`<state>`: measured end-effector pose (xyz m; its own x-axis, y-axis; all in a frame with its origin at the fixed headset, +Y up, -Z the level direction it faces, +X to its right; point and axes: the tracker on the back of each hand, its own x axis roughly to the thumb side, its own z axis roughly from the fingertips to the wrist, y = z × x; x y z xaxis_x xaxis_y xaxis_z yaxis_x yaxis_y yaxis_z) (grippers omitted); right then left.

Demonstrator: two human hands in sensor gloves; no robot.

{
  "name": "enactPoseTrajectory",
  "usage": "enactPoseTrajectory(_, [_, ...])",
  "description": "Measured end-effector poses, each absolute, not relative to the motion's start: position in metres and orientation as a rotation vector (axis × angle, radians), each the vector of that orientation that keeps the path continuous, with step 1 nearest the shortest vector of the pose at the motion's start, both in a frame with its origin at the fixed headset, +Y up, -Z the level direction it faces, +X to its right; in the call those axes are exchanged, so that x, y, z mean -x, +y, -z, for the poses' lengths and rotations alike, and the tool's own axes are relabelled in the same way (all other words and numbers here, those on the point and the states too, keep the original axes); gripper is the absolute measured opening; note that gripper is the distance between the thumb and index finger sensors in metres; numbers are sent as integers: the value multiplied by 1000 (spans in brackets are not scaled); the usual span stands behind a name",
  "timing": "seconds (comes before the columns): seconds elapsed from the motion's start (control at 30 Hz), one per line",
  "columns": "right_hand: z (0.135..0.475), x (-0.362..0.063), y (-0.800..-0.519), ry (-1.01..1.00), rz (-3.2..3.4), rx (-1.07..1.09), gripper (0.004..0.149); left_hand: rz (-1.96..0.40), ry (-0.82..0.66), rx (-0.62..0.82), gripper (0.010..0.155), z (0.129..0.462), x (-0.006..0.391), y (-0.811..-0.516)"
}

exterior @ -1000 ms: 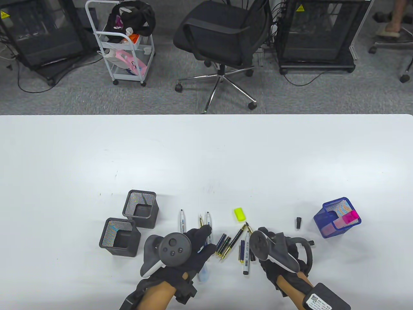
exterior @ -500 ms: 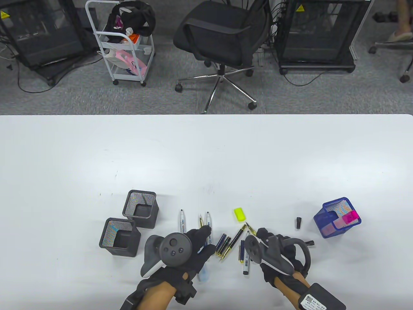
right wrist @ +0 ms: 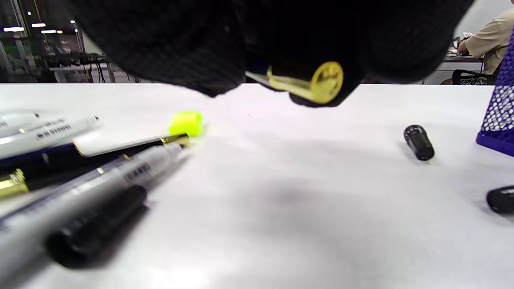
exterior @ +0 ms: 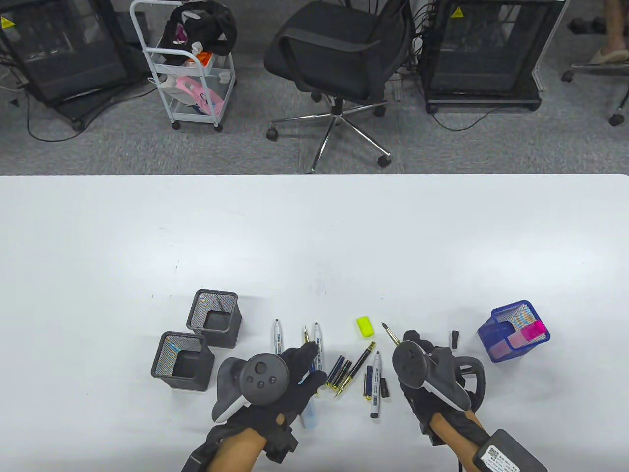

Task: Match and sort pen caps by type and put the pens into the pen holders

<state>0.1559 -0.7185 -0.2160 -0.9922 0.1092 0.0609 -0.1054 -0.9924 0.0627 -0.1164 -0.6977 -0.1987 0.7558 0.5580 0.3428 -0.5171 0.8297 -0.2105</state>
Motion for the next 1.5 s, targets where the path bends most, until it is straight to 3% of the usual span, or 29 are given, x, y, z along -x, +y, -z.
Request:
enactPoseTrajectory(0.33, [213, -161, -706, 103, -2846, -139, 58, -561, -402, 101, 65, 200, 116, -698])
enactPoseTrajectory(0.43, [209, -162, -698, -12, -2761, -165, 53, -503, -405, 90, 64, 199, 112, -698])
enactPoseTrajectory(0.57, [203, -163, -686, -172, -2697, -242, 53, -379, -419, 54, 68, 199, 100, -697])
enactPoseTrajectory(0.73, [198, -165, -680, -228, -2699, -266, 54, -190, -471, 35, 65, 205, 72, -696])
enactPoseTrajectory(1.07, [201, -191, -681, -217, -2687, -167, 54, 79, -513, 77, 57, 222, 17, -717])
enactPoseTrajectory(1.5, [201, -196, -679, -237, -2694, -163, 54, 203, -486, 101, 53, 230, -2, -740])
